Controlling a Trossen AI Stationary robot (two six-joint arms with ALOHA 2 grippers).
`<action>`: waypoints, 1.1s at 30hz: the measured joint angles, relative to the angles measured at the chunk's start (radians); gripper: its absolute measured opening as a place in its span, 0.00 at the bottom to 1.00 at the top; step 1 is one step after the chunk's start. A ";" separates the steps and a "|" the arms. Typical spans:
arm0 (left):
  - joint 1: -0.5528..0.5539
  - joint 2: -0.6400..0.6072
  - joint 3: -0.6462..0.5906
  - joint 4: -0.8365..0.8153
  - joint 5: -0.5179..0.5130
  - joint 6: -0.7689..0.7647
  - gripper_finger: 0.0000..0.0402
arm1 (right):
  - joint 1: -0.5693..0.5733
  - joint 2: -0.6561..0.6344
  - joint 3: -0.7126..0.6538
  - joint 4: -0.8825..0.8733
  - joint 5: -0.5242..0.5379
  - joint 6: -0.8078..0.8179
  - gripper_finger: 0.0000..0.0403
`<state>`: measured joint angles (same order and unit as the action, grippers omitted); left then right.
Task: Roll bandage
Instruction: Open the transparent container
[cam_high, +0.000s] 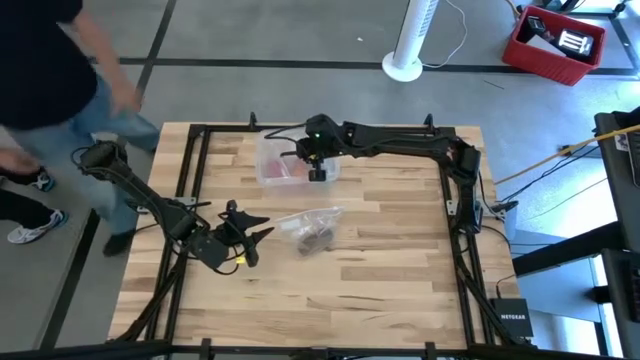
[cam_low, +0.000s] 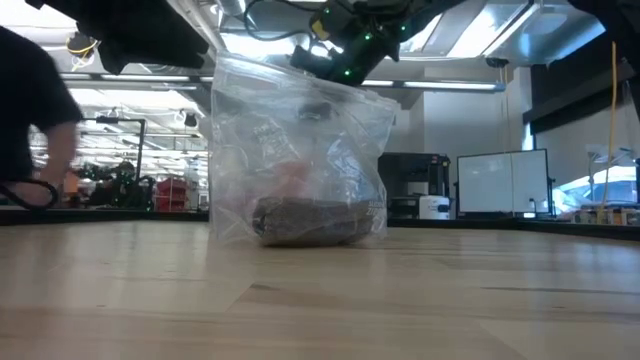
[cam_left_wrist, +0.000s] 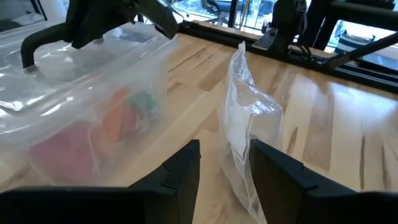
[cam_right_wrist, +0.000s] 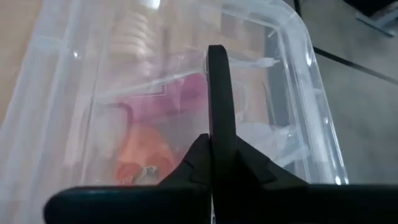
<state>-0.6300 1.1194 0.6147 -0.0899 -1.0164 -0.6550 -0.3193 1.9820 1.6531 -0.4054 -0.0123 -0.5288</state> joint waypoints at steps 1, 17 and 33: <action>0.000 0.000 0.000 -0.001 0.000 -0.001 0.32 | 0.008 -0.002 0.000 -0.005 0.008 -0.004 0.08; 0.000 0.000 0.000 -0.005 0.000 0.027 0.32 | 0.151 -0.185 0.000 -0.099 0.244 -0.029 0.09; -0.001 0.000 0.000 -0.004 0.010 0.008 0.32 | 0.270 -0.540 -0.077 -0.846 0.511 0.468 0.09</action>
<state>-0.6308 1.1194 0.6144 -0.0937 -1.0069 -0.6472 -0.0494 1.4415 1.5761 -1.2512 0.4986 -0.0611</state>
